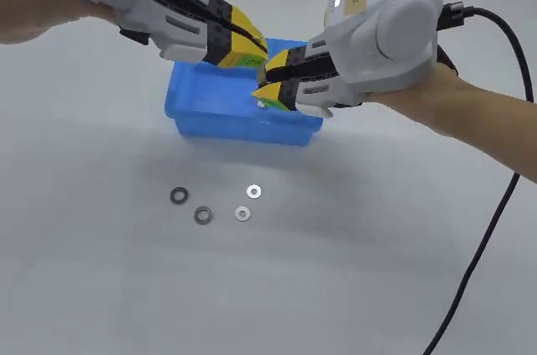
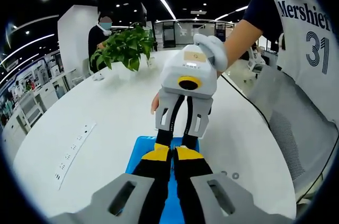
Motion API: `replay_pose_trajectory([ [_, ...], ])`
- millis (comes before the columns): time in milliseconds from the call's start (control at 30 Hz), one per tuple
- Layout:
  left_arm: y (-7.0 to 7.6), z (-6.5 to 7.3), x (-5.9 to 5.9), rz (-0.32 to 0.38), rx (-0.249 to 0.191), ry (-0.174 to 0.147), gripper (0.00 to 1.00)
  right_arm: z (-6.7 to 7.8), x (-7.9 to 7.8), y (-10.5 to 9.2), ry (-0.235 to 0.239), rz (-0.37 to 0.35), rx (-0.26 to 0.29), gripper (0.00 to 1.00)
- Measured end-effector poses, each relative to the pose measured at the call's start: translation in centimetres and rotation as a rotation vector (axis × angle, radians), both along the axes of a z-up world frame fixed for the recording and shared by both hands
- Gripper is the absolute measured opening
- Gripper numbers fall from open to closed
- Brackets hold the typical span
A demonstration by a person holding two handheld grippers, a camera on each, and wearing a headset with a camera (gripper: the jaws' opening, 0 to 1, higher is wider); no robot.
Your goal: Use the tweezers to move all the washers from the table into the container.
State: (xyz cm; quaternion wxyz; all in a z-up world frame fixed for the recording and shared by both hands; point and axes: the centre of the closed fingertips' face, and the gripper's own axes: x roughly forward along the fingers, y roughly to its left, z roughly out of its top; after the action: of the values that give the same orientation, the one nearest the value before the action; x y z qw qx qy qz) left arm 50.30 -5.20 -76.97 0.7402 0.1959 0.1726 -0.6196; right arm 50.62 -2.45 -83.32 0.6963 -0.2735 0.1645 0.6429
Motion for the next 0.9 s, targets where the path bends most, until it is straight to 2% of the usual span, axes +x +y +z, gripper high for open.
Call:
replay_pose_trajectory([
  [67, -0.1, 0.5, -0.2, -0.004, -0.002, -0.007, 0.06, 0.1, 0.1, -0.2, -0.001, -0.004, 0.007, 0.12],
  [267, -0.1, 2.6, -1.1, -0.025, -0.004, -0.045, 0.06, 3.0, -1.0, -0.3, -0.034, 0.001, 0.041, 0.13],
  [400, -0.2, 4.3, -2.2, -0.044, 0.005, -0.071, 0.06, 4.5, -1.9, -0.3, -0.047, 0.001, 0.061, 0.13],
  [533, -0.3, 5.1, -4.1, -0.074, 0.024, -0.092, 0.06, 5.7, -3.7, -0.3, -0.062, 0.019, 0.072, 0.13],
  [633, -0.5, 5.4, -5.7, -0.092, 0.039, -0.096, 0.06, 6.0, -5.1, -0.2, -0.07, 0.036, 0.07, 0.13],
  [733, -0.7, 5.3, -7.5, -0.111, 0.054, -0.095, 0.06, 5.5, -6.5, -0.1, -0.066, 0.052, 0.069, 0.13],
  [900, -0.9, 4.3, -9.8, -0.121, 0.055, -0.062, 0.06, 4.3, -9.3, -0.2, -0.04, 0.076, 0.057, 0.13],
])
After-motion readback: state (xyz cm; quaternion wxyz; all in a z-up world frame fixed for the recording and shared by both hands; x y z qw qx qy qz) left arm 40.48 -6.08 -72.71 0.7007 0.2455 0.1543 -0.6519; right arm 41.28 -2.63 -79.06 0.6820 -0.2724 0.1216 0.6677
